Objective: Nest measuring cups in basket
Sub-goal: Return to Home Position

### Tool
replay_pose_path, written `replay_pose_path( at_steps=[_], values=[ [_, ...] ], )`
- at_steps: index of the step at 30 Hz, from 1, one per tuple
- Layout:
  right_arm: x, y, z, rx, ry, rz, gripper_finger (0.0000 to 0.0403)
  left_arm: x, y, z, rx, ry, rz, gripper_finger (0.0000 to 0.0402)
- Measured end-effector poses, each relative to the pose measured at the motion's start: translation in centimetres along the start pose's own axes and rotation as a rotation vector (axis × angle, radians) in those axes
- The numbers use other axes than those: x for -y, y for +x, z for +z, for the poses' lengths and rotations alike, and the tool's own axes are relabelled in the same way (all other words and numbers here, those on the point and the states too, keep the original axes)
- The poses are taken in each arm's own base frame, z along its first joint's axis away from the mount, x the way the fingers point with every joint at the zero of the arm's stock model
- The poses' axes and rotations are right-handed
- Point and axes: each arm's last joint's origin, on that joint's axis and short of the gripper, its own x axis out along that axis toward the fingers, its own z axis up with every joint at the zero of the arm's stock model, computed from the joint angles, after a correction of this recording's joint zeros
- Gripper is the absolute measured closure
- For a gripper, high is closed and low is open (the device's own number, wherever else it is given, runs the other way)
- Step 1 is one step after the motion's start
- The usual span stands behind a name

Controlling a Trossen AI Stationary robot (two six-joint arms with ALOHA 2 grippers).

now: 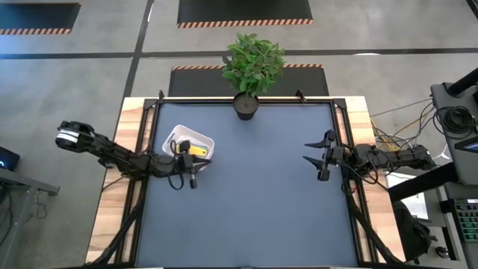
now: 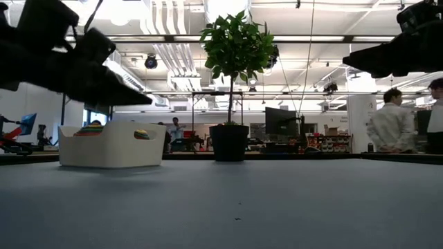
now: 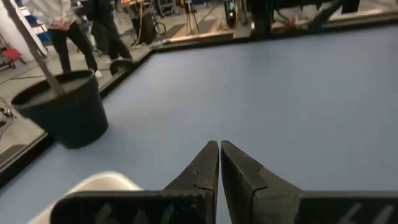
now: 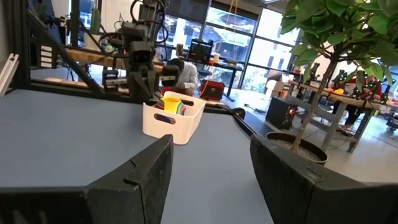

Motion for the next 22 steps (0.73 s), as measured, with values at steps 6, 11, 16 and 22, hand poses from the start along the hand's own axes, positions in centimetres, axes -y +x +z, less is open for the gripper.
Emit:
replay_pose_path(
  at_steps=[6, 11, 16, 22],
  values=[
    [0.0, 0.0, 0.1, 0.001, 0.0, 0.0, 0.0199, 0.4, 1.1, 2.9, 0.082, -0.04, 0.005, 0.0402],
    [0.0, 0.0, 0.0, 0.0, 0.0, 0.0, 0.0199, 0.6, 2.0, 6.4, 0.178, -0.087, 0.011, 0.0402],
    [0.0, 0.0, 0.1, 0.001, 0.0, 0.0, 0.0199, 0.7, 2.8, 10.9, 0.294, -0.143, 0.018, 0.0402],
    [0.0, 0.0, 0.1, 0.001, 0.0, 0.0, 0.0199, 0.6, 3.5, 17.7, 0.462, -0.225, 0.028, 0.0402]
  ],
)
